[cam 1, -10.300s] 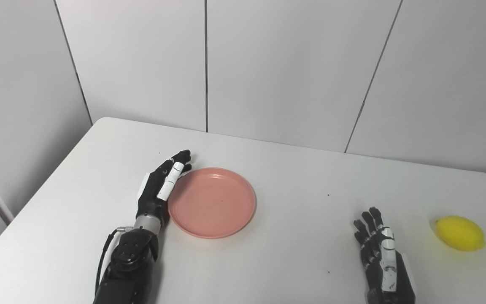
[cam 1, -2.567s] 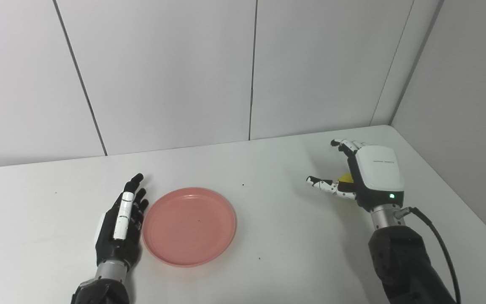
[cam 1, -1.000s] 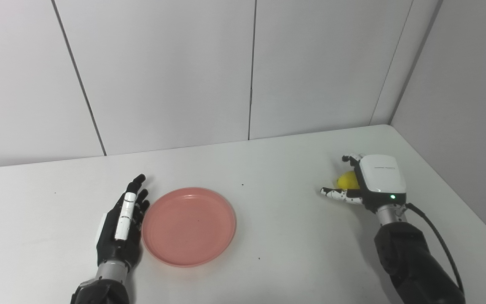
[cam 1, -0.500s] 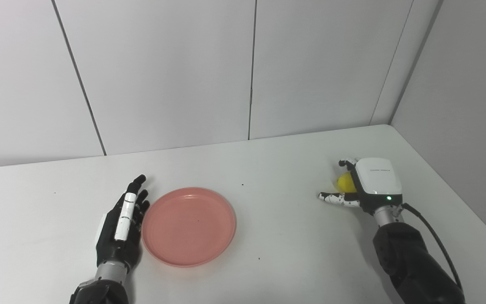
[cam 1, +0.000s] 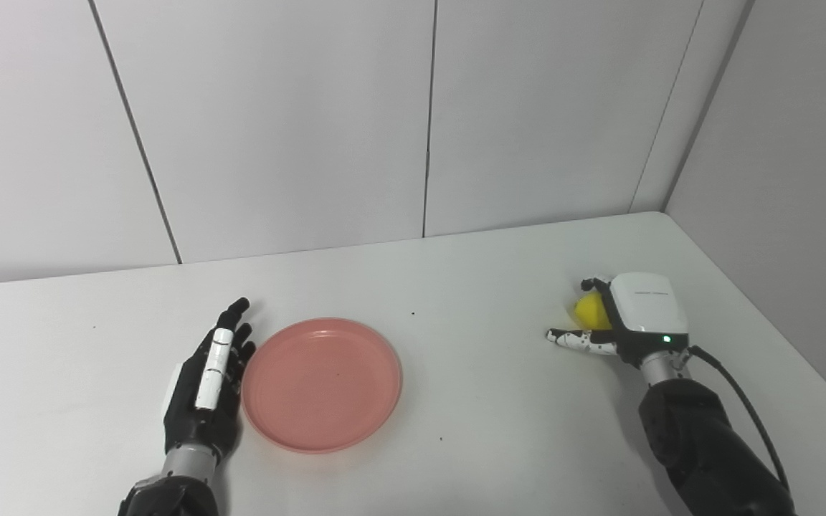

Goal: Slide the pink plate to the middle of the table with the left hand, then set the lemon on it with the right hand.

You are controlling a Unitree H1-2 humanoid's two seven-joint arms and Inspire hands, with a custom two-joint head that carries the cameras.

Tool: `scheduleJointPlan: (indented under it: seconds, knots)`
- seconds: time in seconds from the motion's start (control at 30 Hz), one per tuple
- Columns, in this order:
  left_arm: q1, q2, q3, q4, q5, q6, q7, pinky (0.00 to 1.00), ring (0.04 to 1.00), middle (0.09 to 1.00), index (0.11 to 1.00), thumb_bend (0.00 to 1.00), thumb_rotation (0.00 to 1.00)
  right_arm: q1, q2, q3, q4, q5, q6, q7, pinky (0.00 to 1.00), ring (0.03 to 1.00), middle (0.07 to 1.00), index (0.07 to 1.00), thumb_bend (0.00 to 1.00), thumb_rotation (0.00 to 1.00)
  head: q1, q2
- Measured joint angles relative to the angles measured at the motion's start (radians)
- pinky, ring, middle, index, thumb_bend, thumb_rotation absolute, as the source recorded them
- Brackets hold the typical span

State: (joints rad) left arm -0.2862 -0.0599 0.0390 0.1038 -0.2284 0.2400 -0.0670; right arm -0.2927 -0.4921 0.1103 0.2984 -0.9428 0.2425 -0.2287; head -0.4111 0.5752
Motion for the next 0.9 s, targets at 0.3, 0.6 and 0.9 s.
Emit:
scheduleJointPlan:
  seconds: [0.3,0.6,0.9]
  knots:
    - [0.001,0.001,-0.002,-0.001,-0.002,0.003,0.0,1.0,0.987,1.0,0.825,0.71,0.7,-0.017,0.0,-0.01,0.15,0.121,-0.162,-0.213,0.18,0.228,0.28,0.314,0.6,0.48,0.0,0.003]
    - [0.002,0.005,-0.004,-0.002,-0.002,0.004,-0.001,1.0,0.979,1.0,0.82,0.72,0.7,-0.027,-0.019,-0.001,0.177,0.186,-0.206,-0.214,0.22,0.273,0.335,0.4,0.57,0.53,0.005,0.006]
    - [0.004,0.005,-0.005,-0.007,-0.002,0.005,0.0,1.0,0.983,1.0,0.817,0.71,0.7,-0.024,-0.025,0.007,0.169,0.212,-0.206,-0.204,0.26,0.327,0.39,0.445,0.57,0.53,0.006,0.009]
